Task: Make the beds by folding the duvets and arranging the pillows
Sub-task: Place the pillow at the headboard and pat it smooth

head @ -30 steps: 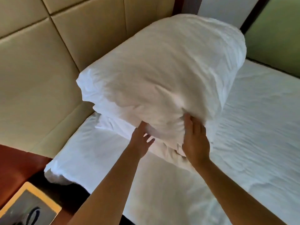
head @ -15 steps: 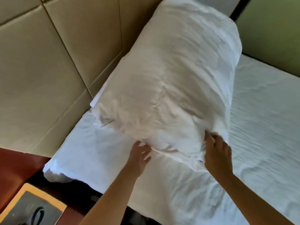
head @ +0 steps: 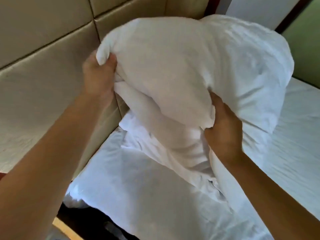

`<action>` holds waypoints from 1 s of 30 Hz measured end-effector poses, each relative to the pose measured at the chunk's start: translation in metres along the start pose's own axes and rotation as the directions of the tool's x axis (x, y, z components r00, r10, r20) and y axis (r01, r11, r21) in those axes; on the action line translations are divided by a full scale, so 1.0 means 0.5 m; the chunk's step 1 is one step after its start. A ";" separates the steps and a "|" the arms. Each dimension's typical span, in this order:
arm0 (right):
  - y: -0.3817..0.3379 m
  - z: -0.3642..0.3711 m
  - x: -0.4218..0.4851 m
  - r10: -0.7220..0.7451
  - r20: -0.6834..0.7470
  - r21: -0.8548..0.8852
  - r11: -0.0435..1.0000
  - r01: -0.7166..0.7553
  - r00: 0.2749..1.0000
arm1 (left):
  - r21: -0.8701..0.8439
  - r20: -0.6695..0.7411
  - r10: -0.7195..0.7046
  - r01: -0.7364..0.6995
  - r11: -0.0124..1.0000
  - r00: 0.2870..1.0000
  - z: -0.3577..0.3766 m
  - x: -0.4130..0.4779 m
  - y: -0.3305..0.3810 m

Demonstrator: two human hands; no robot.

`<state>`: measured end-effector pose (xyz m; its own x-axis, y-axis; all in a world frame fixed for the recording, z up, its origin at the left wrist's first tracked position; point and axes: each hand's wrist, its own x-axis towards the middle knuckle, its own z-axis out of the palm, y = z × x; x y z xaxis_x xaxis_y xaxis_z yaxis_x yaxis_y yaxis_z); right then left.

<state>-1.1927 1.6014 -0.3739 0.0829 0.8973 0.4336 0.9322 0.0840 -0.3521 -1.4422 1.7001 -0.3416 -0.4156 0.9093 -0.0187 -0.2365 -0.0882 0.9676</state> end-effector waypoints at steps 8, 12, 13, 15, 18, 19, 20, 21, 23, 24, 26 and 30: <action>0.009 0.041 0.082 0.052 0.978 -0.082 0.986 0.145 0.200 | 0.988 0.004 -0.406 0.058 0.140 0.914 -0.118 -0.028 -0.149; -0.009 -0.089 0.277 0.135 0.982 -0.153 0.979 0.134 0.134 | 0.872 0.195 0.159 -0.245 0.424 0.968 0.070 0.052 0.028; 0.005 -0.088 0.328 0.129 0.907 -0.165 0.985 0.057 0.400 | 0.788 0.266 0.213 -0.340 0.513 0.940 0.133 0.071 0.052; 0.053 -0.049 0.418 0.090 0.406 -0.164 0.986 -0.024 0.910 | 0.735 0.409 0.174 -0.436 0.519 0.896 0.232 0.096 0.039; 0.158 0.085 0.445 0.222 0.119 -0.298 0.938 -0.179 0.968 | 0.907 0.391 -0.179 -0.346 0.240 0.903 0.251 0.104 -0.135; 0.197 0.146 0.416 0.284 0.241 -0.356 0.915 -0.188 0.928 | 0.936 0.344 -0.272 -0.304 0.177 0.899 0.231 0.084 -0.211; 0.237 0.206 0.384 0.320 0.368 -0.414 0.897 -0.155 0.873 | 0.952 0.304 -0.331 -0.276 0.131 0.893 0.212 0.067 -0.282; 0.266 0.250 0.364 0.347 0.465 -0.459 0.881 -0.114 0.814 | 0.959 0.284 -0.381 -0.268 0.095 0.880 0.204 0.063 -0.337; 0.290 0.297 0.368 0.372 0.597 -0.474 0.879 -0.062 0.711 | 0.963 0.230 -0.527 -0.269 0.004 0.818 0.204 0.090 -0.380; 0.287 0.299 0.392 0.377 0.662 -0.474 0.880 -0.028 0.648 | 0.968 0.171 -0.630 -0.250 -0.038 0.757 0.215 0.120 -0.379; 0.268 0.269 0.471 0.360 0.752 -0.450 0.892 0.031 0.552 | 0.947 0.044 -0.784 -0.277 -0.165 0.619 0.274 0.197 -0.333; 0.315 0.177 0.655 0.008 0.137 -0.317 0.948 0.036 0.990 | 0.806 0.313 -0.621 -0.547 -0.226 0.718 0.529 0.327 -0.165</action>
<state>-1.0501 1.9469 -0.3610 0.0411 0.9490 0.3127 0.9982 -0.0251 -0.0551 -1.2584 1.9634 -0.3577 0.1234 0.8354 -0.5356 0.9887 -0.1497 -0.0058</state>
